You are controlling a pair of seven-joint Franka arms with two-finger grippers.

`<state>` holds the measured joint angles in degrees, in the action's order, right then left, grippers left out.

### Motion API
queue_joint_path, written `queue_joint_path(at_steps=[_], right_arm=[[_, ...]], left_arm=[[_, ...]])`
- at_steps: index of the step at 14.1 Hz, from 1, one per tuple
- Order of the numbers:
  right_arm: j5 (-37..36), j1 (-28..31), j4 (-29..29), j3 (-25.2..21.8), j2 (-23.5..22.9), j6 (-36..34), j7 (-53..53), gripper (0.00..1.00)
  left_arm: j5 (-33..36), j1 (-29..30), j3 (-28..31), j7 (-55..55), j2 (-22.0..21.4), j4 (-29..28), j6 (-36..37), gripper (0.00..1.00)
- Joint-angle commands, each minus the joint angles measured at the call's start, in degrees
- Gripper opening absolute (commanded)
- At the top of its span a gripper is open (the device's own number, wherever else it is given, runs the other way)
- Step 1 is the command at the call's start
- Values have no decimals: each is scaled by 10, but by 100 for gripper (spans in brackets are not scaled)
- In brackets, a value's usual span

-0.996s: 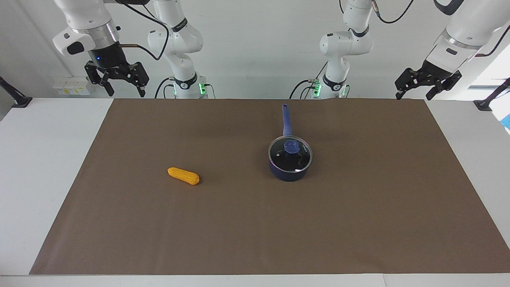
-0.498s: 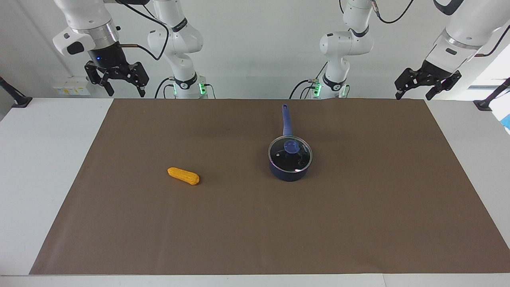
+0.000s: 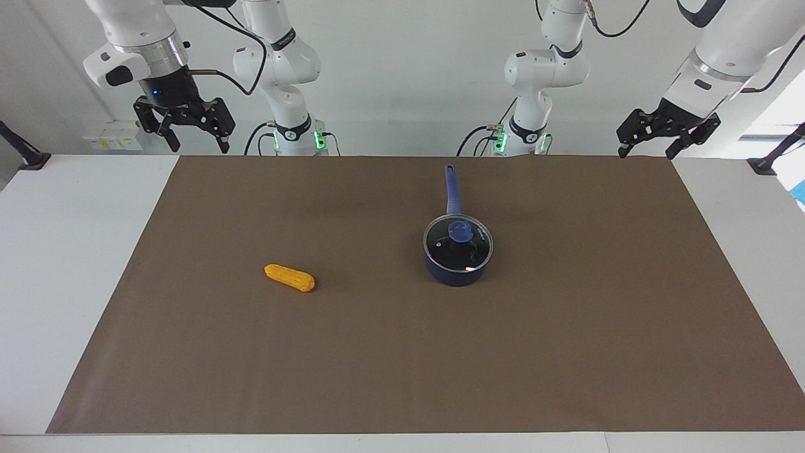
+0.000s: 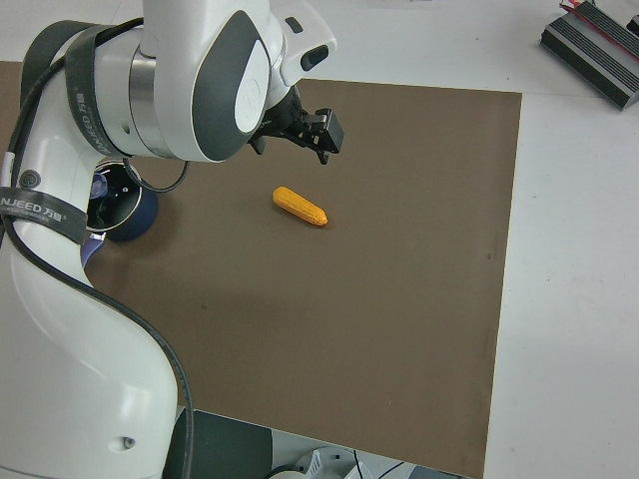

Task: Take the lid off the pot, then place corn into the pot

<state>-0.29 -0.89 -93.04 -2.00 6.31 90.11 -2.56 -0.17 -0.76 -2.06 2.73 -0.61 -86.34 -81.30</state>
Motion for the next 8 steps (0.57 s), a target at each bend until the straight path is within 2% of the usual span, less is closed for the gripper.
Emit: queue_joint_path(at_steps=[1,8], right_arm=[[7,5,9,2,-2,-15,6,100],[7,5,9,2,-3,-15,6,100]], left_arm=[[1,-19,5,-7,-45,-79,-49,100],[1,-33,5,0,-46,-148,-112,100]])
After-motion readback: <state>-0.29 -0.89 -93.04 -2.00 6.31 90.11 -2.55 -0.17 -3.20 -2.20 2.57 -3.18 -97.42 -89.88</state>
